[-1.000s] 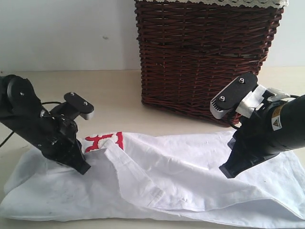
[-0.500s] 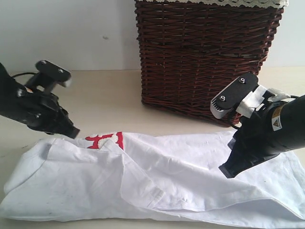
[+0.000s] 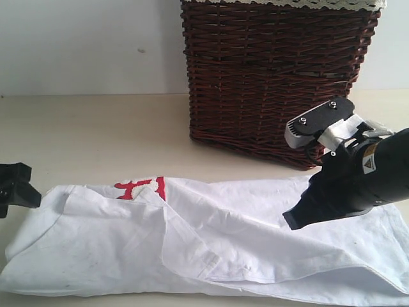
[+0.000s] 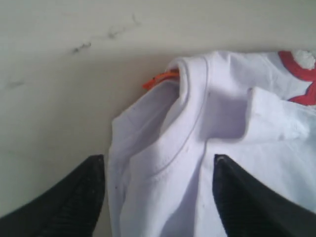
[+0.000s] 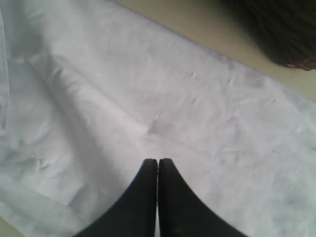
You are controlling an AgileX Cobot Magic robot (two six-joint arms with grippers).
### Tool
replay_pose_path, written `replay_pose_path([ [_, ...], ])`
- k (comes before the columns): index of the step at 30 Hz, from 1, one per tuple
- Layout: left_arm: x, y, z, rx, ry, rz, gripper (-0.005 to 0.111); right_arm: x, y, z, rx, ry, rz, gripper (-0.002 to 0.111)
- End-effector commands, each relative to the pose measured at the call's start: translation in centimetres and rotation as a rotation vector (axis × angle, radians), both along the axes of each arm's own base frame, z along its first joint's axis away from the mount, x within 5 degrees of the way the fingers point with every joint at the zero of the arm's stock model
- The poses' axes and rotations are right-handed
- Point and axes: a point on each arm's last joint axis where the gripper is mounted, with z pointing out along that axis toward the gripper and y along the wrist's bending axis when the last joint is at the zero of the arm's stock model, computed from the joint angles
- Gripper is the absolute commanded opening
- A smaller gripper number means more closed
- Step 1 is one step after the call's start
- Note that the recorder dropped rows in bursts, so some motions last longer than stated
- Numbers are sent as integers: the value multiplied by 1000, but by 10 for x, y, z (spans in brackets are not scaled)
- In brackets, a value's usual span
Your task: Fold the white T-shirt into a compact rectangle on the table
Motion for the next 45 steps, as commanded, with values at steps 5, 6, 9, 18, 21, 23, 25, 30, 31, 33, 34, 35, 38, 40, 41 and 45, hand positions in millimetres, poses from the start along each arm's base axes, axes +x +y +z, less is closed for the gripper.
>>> replay_pose_path([
  [5, -15, -1, -23, -25, 97, -8, 66, -2, -1, -2, 7, 23, -16, 2],
  [6, -15, -1, -25, -32, 112, -10, 66, -2, -1, -2, 7, 23, -16, 2],
  [9, -16, -5, -34, -83, 164, -26, 66, -2, -1, -2, 7, 23, -16, 2],
  [18, -16, -16, -65, -229, 281, -63, 65, -2, -1, -2, 7, 25, -16, 2],
  [21, -14, -24, -68, -325, 266, -94, 55, -2, -1, -2, 7, 25, -16, 2],
  [23, -13, -28, -70, -368, 255, -105, 41, -2, -1, -2, 7, 25, -16, 2],
  [25, -13, -29, -72, -381, 266, -97, 19, -2, -1, -2, 7, 25, -16, 2],
  [30, -2, -28, -61, -411, 229, -176, 0, -4, -2, 1, 7, 24, -16, 2],
  [31, 2, -25, -54, -409, 216, -176, 0, -5, -2, 3, 1, 23, -10, 2],
  [33, 8, -12, -42, -356, 189, -155, 0, -9, -7, 9, -56, 5, 19, 2],
  [34, 10, -2, -37, -315, 184, -112, 0, -11, -11, 13, -81, -5, 5, 2],
  [35, 11, 9, -32, -285, 178, -59, 0, -12, -16, 17, -105, -18, -35, 2],
  [38, 10, 37, -16, -283, 124, 70, 0, -14, -35, 27, -201, -69, -193, 2],
  [40, 7, 49, -6, -308, 87, 134, 0, -15, -46, 33, -248, -110, -319, 2],
  [41, 5, 51, 0, -324, 66, 161, 0, -16, -49, 36, -251, -127, -367, 2],
  [45, 0, 37, 25, -388, -22, 127, 0, -17, -48, 38, -218, -140, -388, 2],
])
